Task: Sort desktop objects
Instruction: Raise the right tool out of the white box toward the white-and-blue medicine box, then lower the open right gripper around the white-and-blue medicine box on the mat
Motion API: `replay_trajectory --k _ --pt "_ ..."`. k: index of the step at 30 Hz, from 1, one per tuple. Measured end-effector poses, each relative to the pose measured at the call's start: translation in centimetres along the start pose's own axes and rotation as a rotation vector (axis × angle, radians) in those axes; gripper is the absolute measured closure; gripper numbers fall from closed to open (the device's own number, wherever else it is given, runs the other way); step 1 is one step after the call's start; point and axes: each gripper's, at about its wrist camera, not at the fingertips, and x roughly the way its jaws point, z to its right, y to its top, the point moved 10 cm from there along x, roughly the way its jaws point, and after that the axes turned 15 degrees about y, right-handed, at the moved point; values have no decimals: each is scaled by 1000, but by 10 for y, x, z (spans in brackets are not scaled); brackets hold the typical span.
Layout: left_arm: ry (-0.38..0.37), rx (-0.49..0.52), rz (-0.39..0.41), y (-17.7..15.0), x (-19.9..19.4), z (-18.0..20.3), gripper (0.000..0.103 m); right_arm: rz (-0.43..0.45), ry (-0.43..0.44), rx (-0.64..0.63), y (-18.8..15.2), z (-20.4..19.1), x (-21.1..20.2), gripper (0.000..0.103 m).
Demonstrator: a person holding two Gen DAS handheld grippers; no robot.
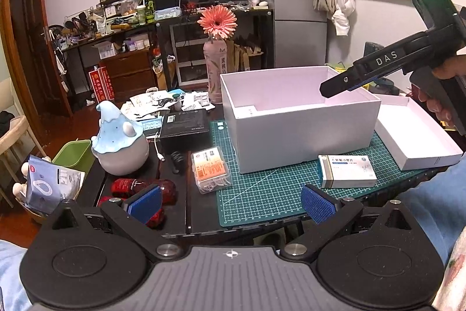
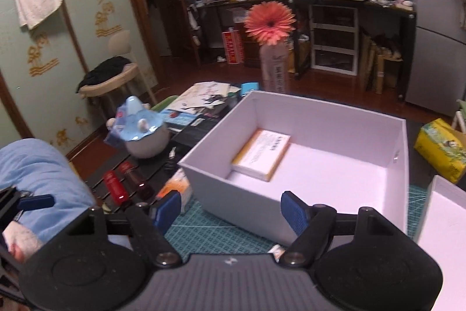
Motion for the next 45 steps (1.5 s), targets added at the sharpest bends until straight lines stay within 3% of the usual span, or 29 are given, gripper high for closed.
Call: replay_trajectory --k 9,13,17,23,33,45 --pt "-8 -4 -29 -1 5 1 0 -20 20 -18 -10 1 0 28" --pt "-6 -8 -37 -2 7 1 0 -59 -4 -165 -18 -2 1 28" --pt "-2 -5 -37 -2 7 2 0 -102 84 -194 -30 -5 6 28" --pt "-9 -27 -41 -1 8 0 0 -165 103 -222 -45 6 12 28" --pt "-18 -44 -56 -1 10 -3 0 -362 20 -267 -91 36 37 28" --pt "-29 -60 -63 -1 11 -3 0 -475 -36 -328 -114 54 55 28"
